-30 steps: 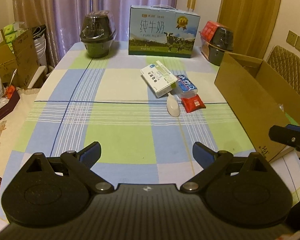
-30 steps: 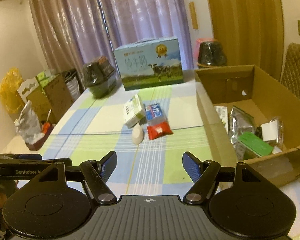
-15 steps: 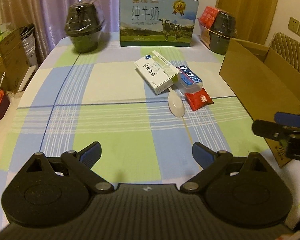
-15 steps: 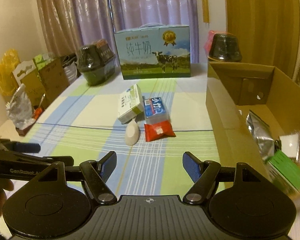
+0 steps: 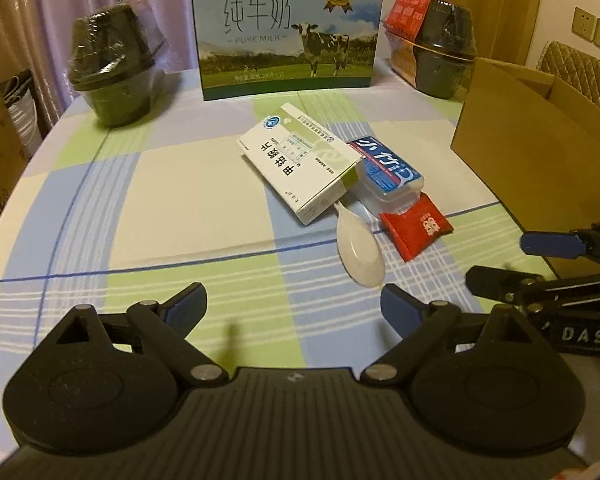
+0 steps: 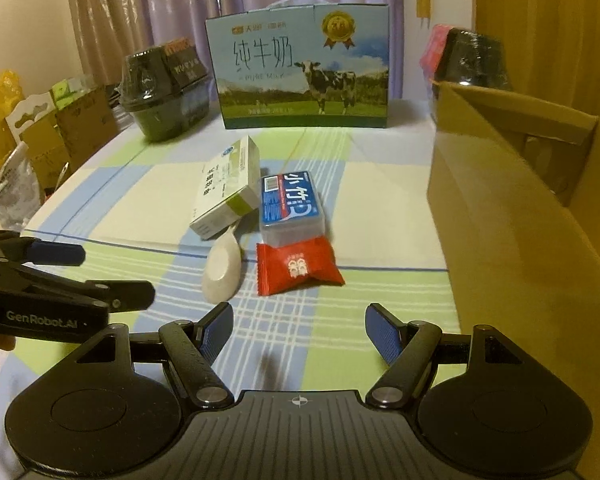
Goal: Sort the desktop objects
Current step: 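Lower the right tool onto the red packet and close on it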
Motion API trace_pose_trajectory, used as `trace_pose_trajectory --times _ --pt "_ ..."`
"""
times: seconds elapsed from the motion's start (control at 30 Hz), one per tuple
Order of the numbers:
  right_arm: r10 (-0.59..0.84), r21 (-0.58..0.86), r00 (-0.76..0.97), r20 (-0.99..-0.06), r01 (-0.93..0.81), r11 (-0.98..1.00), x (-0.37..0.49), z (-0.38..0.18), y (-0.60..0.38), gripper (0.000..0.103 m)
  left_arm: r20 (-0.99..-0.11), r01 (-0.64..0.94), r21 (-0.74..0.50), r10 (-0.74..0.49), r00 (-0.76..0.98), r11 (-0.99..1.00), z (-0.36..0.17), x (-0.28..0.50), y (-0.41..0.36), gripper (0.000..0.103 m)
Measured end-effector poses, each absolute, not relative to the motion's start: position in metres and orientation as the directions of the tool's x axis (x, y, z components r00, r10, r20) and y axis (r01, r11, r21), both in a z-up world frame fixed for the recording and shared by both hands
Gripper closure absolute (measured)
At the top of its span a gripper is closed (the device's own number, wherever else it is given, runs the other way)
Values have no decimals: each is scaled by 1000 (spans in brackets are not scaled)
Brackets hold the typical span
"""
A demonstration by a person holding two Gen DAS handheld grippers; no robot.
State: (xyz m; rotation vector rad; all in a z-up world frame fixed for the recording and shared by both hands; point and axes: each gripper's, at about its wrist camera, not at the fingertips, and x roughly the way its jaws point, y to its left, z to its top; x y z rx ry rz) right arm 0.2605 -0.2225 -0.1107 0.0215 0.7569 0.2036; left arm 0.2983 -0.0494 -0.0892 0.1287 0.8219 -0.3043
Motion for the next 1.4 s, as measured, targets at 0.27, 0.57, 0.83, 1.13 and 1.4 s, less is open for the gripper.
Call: trace_pose_trajectory --times 0.27,0.57,0.83,1.13,1.4 --pt "193 92 705 -683 -179 980 294 -128 -224 25 -750 302 -14 -210 627 953 -100 318 -52 12" --pt "227 62 686 -691 -257 964 308 -145 -212 18 -732 263 -28 -199 652 964 -94 321 -48 12" --pt "231 46 695 -680 -274 961 317 -151 -205 18 -744 263 -40 -204 637 964 -97 325 -41 12" --pt "222 50 712 -666 -254 966 325 -155 -212 23 -749 263 -52 -212 628 963 -100 329 -44 12" --pt "214 44 716 -664 -248 968 324 -150 -217 57 -730 312 -39 -240 640 949 -103 332 -54 12"
